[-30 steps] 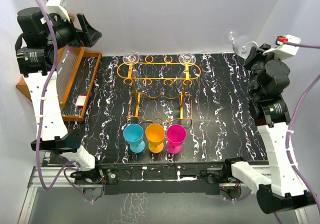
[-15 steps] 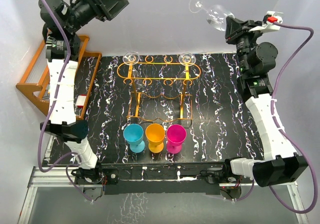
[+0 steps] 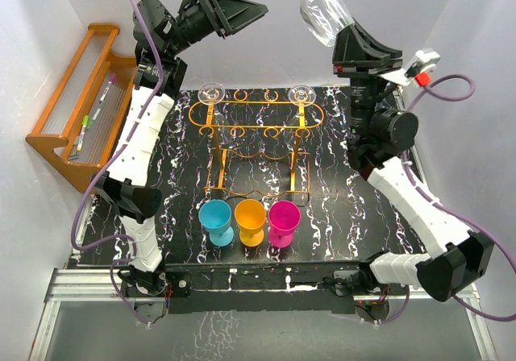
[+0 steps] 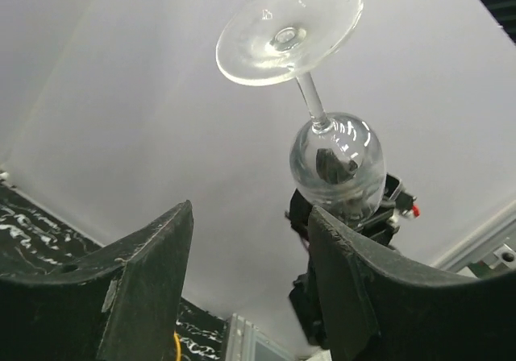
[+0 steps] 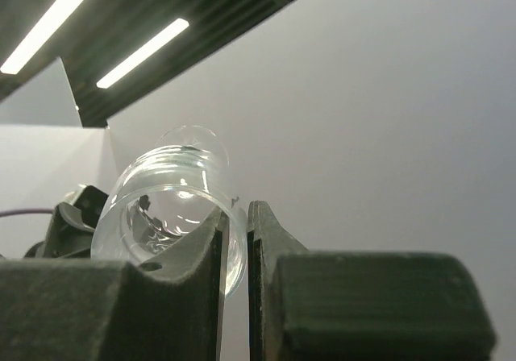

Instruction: Place the wine glass upside down on the wine glass rack

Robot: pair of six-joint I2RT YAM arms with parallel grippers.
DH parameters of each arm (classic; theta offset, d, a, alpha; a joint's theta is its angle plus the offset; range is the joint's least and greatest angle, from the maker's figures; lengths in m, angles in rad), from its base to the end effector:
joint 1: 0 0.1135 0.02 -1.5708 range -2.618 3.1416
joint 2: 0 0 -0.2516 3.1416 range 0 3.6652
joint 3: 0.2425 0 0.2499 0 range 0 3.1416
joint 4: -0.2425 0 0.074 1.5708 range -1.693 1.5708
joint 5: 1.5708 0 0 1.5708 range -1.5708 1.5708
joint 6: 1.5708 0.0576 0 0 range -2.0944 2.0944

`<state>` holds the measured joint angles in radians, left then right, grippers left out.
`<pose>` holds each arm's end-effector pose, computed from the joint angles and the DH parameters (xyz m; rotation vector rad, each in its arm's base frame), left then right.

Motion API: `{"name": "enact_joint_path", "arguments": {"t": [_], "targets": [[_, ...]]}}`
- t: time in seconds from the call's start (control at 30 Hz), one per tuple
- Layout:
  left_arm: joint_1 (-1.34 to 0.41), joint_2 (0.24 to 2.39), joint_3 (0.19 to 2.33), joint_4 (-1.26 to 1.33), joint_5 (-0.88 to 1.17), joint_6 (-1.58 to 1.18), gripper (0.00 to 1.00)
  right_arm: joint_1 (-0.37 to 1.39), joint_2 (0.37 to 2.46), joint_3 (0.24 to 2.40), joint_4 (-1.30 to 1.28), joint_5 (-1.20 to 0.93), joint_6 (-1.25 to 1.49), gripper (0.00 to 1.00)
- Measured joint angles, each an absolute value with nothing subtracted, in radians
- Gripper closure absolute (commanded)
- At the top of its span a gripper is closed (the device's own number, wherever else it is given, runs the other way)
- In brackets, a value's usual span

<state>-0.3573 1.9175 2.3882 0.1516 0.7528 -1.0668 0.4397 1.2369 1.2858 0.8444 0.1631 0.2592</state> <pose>0.3504 -0.1729 0.5813 0.3821 1.2289 -1.6031 0.2383 0.1018 0.5249 0.0968 0.6988 0.6150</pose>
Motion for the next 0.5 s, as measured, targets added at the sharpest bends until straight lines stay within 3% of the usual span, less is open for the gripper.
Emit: {"name": "enact_joint_path", "arguments": {"t": [0.2,0.5], "targets": [[-0.376,1.921,2.388,0.245,0.75,-1.132,0.43,0.537,1.319,1.25,1.101,0.252,0.158,0.92],[-0.376,1.921,2.398,0.292,0.748,-1.156,0.49,0.625,1.399,1.245,1.258,0.26,0.074,0.92]]}}
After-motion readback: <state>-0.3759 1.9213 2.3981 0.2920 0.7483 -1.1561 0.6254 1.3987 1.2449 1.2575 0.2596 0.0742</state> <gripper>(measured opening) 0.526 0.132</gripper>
